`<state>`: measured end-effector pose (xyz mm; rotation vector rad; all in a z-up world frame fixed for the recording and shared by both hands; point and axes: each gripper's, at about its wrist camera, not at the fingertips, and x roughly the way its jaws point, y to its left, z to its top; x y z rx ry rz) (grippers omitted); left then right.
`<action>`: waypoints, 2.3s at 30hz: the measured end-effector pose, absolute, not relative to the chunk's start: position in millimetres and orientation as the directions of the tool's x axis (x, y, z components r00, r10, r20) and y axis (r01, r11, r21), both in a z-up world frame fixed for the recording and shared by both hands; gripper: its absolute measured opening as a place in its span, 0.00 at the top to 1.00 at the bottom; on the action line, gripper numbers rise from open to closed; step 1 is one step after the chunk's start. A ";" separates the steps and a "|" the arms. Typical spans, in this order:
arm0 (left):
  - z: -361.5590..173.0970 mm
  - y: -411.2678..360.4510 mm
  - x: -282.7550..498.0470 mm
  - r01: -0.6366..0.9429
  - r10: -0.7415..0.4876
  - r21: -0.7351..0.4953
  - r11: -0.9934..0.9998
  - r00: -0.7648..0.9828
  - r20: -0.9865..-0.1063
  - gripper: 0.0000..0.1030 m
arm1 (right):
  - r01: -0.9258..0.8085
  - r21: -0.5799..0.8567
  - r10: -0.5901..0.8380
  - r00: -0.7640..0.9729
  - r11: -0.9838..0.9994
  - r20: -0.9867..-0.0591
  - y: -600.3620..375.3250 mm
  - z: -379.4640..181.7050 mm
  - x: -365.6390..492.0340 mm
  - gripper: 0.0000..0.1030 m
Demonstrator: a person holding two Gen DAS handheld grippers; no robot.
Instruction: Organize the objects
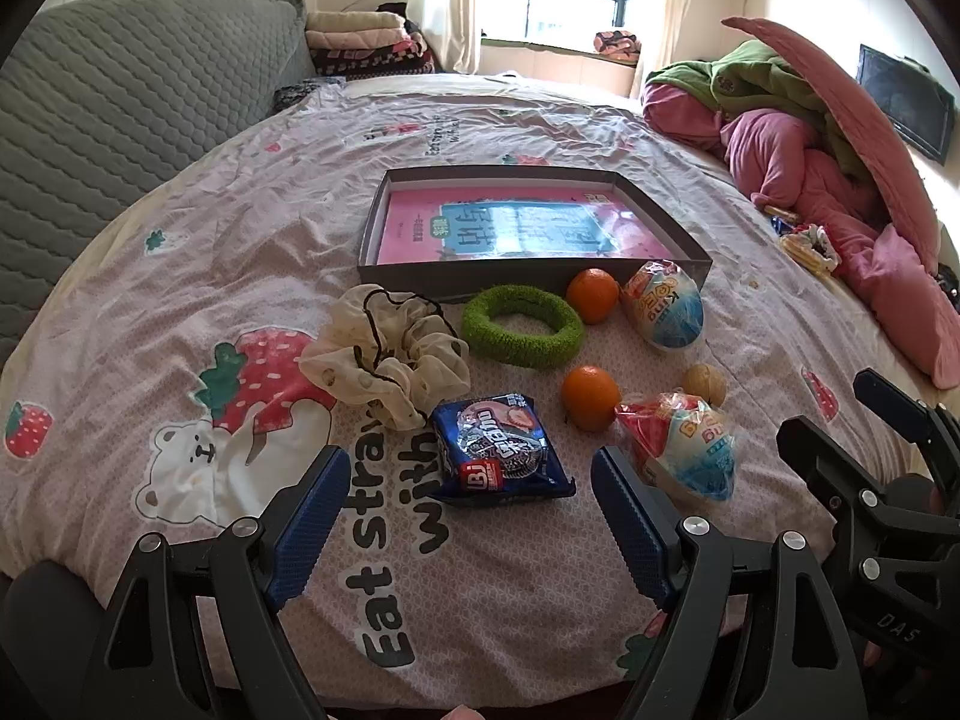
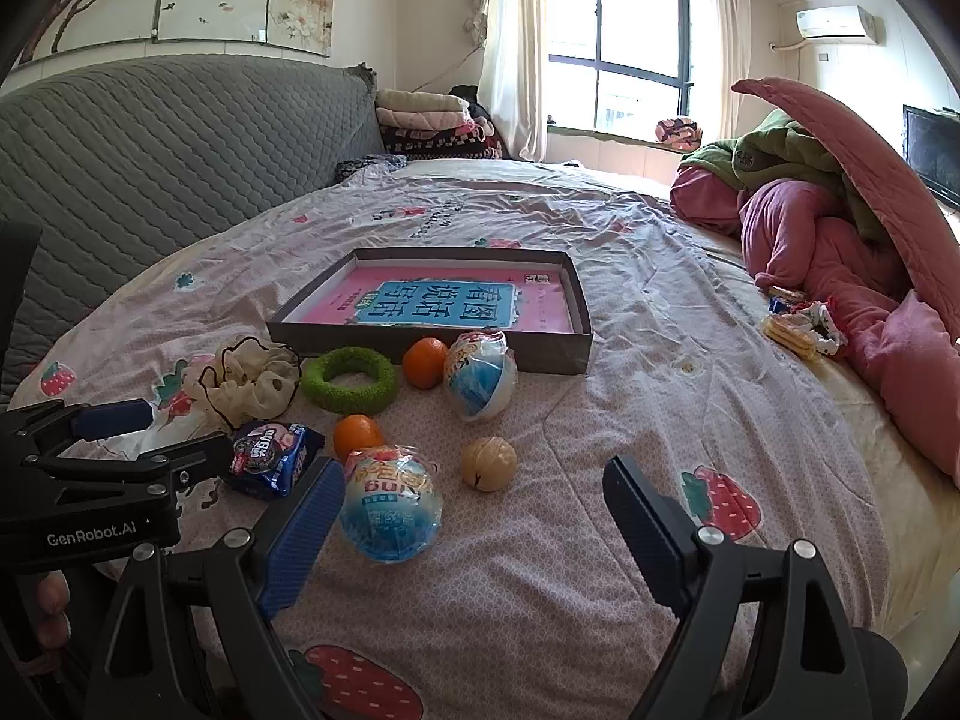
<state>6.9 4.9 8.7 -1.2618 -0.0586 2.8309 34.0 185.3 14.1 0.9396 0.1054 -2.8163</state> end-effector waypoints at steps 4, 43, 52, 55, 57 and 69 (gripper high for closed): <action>8.5 5.1 7.0 -0.026 0.055 -0.050 -0.998 -0.669 -0.742 0.19 | 0.183 -0.015 -0.137 -0.785 -0.983 -0.604 184.5 14.4 34.6 0.15; 6.0 1.8 7.5 -0.014 0.063 -0.071 -0.997 -0.658 -0.750 0.19 | 0.189 -0.013 -0.143 -0.784 -0.982 -0.604 181.4 16.7 36.8 0.15; 1.7 1.7 5.7 -0.012 0.070 -0.081 -0.997 -0.637 -0.768 0.19 | 0.196 -0.012 -0.149 -0.778 -0.980 -0.611 179.2 14.2 36.8 0.15; -0.2 1.0 4.8 -0.008 0.068 -0.081 -0.997 -0.629 -0.774 0.19 | 0.202 -0.004 -0.156 -0.768 -0.979 -0.621 178.6 11.7 35.9 0.15; -1.8 -0.4 3.8 -0.002 0.065 -0.082 -0.997 -0.624 -0.779 0.19 | 0.205 -0.003 -0.158 -0.762 -0.979 -0.629 178.3 9.9 35.4 0.15; -13.7 -5.6 -0.8 0.017 0.069 -0.097 -0.995 -0.579 -0.813 0.19 | 0.243 0.011 -0.185 -0.708 -0.970 -0.682 173.0 -5.0 30.8 0.15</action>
